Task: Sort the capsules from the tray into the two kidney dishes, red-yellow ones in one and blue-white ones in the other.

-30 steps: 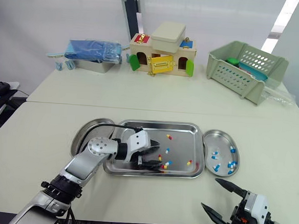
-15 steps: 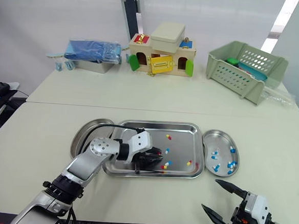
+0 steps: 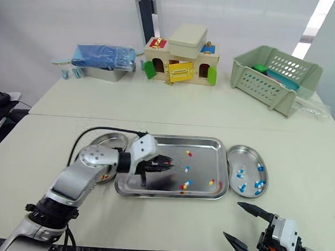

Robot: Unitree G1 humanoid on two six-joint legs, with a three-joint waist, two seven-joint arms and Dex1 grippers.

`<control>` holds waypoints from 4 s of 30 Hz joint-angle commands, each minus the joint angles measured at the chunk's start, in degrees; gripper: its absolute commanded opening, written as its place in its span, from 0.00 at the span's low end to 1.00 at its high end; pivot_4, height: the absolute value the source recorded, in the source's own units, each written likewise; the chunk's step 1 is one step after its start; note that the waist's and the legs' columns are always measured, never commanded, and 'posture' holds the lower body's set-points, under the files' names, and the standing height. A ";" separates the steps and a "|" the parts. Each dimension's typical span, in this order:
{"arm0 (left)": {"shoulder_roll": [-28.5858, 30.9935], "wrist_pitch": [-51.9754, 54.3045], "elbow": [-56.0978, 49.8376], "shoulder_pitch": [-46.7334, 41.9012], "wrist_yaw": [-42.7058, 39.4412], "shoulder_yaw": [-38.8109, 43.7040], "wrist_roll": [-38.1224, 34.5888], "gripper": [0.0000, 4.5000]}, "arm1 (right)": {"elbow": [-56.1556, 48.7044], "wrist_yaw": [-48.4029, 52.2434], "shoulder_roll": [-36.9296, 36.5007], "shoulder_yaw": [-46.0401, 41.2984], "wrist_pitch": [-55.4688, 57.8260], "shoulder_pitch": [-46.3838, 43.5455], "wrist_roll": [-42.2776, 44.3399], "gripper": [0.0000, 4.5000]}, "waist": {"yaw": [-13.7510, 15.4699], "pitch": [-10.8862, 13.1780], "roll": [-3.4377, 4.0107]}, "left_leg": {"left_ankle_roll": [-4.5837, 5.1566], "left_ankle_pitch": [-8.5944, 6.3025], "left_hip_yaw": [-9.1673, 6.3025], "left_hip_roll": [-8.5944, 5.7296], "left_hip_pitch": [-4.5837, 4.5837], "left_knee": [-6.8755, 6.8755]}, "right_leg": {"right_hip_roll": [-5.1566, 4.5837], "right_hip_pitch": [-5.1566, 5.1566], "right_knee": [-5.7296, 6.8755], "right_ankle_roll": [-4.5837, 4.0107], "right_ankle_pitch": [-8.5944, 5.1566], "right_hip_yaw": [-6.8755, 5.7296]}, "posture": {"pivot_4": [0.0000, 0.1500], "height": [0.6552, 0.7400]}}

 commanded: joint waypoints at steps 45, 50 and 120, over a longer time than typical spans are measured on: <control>9.62 4.22 -5.61 25.58 14.43 30.17 -5.60 0.99 | 3.84 6.21 -2.97 4.77 2.86 -12.69 2.28 1.00 | 0.24 0.02 -0.09 | 0.00 0.00 0.00 0.01 0.00 0.00 | -0.03 -0.01 0.00 0.00 0.00 -0.01 | 1.00 1.00; 9.57 4.14 -5.20 25.28 14.01 30.61 -6.61 0.99 | 3.10 5.58 -3.40 4.20 3.21 -12.10 2.50 1.00 | 0.24 0.02 -0.09 | 0.00 0.00 0.00 0.01 0.00 -0.01 | -0.03 -0.01 0.00 0.00 0.00 -0.02 | 1.00 1.00; 14.50 -7.18 -6.46 37.56 1.78 41.79 -15.61 0.99 | -1.14 7.03 -12.04 -9.19 14.02 -4.62 3.63 1.00 | 0.13 0.02 -0.25 | 0.00 -0.01 0.06 0.05 -0.02 -0.05 | -0.04 0.00 -0.02 -0.04 -0.02 -0.04 | 1.00 1.00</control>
